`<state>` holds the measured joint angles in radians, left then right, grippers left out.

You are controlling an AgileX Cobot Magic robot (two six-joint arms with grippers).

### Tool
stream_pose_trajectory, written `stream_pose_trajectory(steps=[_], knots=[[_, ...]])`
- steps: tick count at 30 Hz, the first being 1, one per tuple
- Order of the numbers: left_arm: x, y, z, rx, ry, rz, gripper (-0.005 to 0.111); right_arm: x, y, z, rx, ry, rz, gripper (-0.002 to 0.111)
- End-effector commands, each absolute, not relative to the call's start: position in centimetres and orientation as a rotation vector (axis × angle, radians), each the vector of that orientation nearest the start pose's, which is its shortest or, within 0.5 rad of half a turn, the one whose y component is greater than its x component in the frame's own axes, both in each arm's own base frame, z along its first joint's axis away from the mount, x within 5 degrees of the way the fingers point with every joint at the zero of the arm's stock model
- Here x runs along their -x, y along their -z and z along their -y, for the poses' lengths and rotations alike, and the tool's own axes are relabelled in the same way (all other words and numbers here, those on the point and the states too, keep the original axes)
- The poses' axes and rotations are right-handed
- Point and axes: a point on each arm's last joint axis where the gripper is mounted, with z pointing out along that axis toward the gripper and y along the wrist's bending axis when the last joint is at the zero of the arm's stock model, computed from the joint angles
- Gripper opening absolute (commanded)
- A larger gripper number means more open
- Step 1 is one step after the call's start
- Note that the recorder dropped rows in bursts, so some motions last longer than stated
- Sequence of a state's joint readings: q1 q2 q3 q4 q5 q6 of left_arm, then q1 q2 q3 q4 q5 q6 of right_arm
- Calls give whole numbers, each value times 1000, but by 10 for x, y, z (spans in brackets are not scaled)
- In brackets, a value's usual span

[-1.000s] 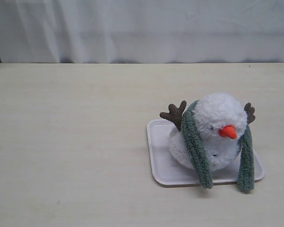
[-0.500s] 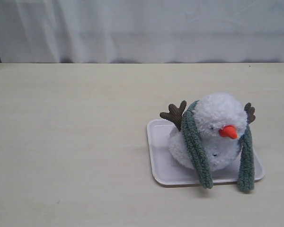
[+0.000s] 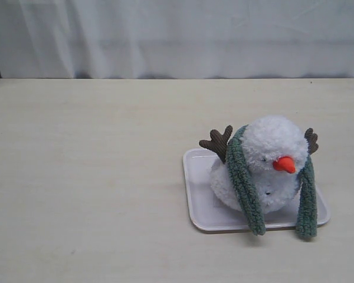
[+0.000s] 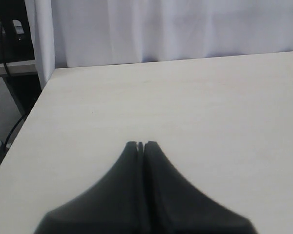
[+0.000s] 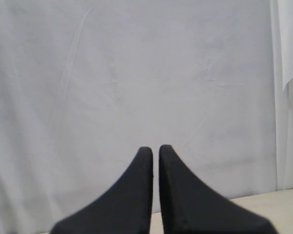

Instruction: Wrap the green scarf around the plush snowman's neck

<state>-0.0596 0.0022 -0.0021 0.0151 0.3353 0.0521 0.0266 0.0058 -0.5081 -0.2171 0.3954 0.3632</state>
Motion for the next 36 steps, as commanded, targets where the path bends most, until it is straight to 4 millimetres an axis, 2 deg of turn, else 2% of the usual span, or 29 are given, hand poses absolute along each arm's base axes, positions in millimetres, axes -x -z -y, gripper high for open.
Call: stream_pose_trajectory(steps=[1,9,20,26,36], knots=[[-54,-184,3,-114,-2,-1803,0,-14,-326,4,-119,-106,-1293,4],[-54,-184,3,-114,-2,-1803,0,-33,-294,0,-34,-65,-1306,4],[-54,-184,3,-114,-2,-1803,0,-49,-243,-1,23,-5,-1465,4],[-54,-184,3,-114,-2,-1803,0,-56,-207,-1,40,1,-1577,4],[-54,-184,3,-114,-2,-1803,0,-55,-192,-1,52,18,-1720,4]])
